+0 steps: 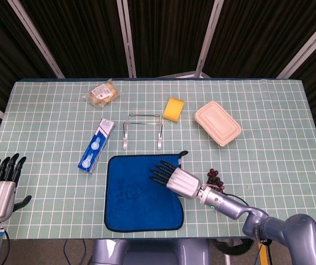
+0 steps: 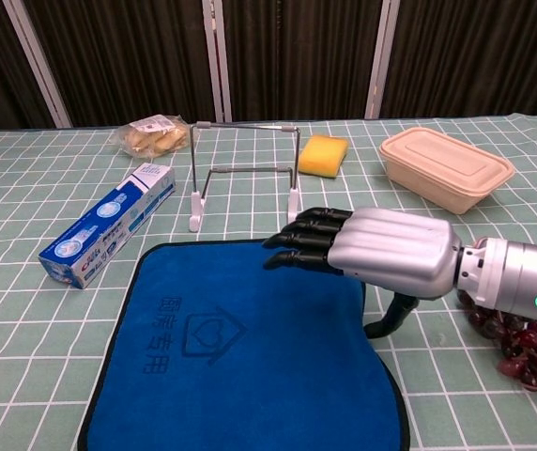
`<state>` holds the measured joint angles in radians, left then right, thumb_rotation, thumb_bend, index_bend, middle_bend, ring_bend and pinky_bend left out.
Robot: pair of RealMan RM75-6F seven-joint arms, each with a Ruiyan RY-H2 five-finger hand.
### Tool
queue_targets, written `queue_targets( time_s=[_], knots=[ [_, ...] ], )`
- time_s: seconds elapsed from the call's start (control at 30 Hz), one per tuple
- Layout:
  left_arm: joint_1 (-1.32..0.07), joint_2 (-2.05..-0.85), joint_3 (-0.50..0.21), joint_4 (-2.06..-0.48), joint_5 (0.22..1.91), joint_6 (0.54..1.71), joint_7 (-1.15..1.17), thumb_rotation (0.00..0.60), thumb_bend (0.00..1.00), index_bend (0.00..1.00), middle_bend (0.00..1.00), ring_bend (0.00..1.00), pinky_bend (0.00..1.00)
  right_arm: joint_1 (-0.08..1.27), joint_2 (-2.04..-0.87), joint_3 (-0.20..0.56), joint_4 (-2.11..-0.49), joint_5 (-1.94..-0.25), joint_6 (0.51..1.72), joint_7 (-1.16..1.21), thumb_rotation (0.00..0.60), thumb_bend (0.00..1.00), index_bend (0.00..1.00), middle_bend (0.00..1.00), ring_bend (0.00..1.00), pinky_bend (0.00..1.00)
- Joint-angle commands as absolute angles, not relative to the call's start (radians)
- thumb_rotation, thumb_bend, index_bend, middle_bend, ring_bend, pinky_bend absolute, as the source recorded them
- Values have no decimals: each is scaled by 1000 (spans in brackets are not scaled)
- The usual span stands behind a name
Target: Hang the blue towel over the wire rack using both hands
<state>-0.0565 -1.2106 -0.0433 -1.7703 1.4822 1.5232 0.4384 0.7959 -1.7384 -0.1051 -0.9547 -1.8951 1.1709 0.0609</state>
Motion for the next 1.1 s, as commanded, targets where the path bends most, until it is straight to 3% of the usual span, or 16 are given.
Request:
queue_targets(
  time_s=[0.03, 0.17, 0.33, 0.63, 0.8, 0.9, 1.1],
  knots=[
    [-57, -1210, -43, -1771, 1481, 1522, 437, 600, 54, 0, 0, 0, 0, 798, -1744, -112, -946, -1897, 1179, 70, 600, 179, 203, 0, 0, 0],
    [-59, -1210, -43, -1770, 1480, 1521, 439, 600, 55, 0, 0, 0, 0, 797, -1753, -115, -939, -1898, 1194, 85, 600, 315, 336, 9, 0, 0],
    [-60, -1212, -41, -1770, 1477, 1518, 441, 600, 55, 0, 0, 0, 0, 796, -1760, -119, -936, -1896, 1206, 106, 600, 372, 562, 21, 0, 0],
    [-73, -1221, -38, -1764, 1480, 1500, 454, 600, 55, 0, 0, 0, 0, 791, -1774, -123, -918, -1888, 1217, 115, 600, 408, 621, 30, 0, 0],
    [-191, -1257, -28, -1667, 1611, 1378, 454, 600, 56, 1, 0, 0, 0, 793, -1768, -123, -924, -1889, 1231, 118, 600, 407, 628, 33, 0, 0],
    [-267, -1283, -20, -1584, 1715, 1329, 409, 600, 57, 82, 0, 0, 0, 795, -1763, -122, -935, -1886, 1233, 114, 600, 408, 628, 33, 0, 0],
    [-403, -1347, 11, -1416, 1881, 1270, 270, 600, 64, 337, 0, 0, 0, 798, -1754, -116, -958, -1880, 1232, 99, 600, 408, 628, 33, 0, 0]
  ],
)
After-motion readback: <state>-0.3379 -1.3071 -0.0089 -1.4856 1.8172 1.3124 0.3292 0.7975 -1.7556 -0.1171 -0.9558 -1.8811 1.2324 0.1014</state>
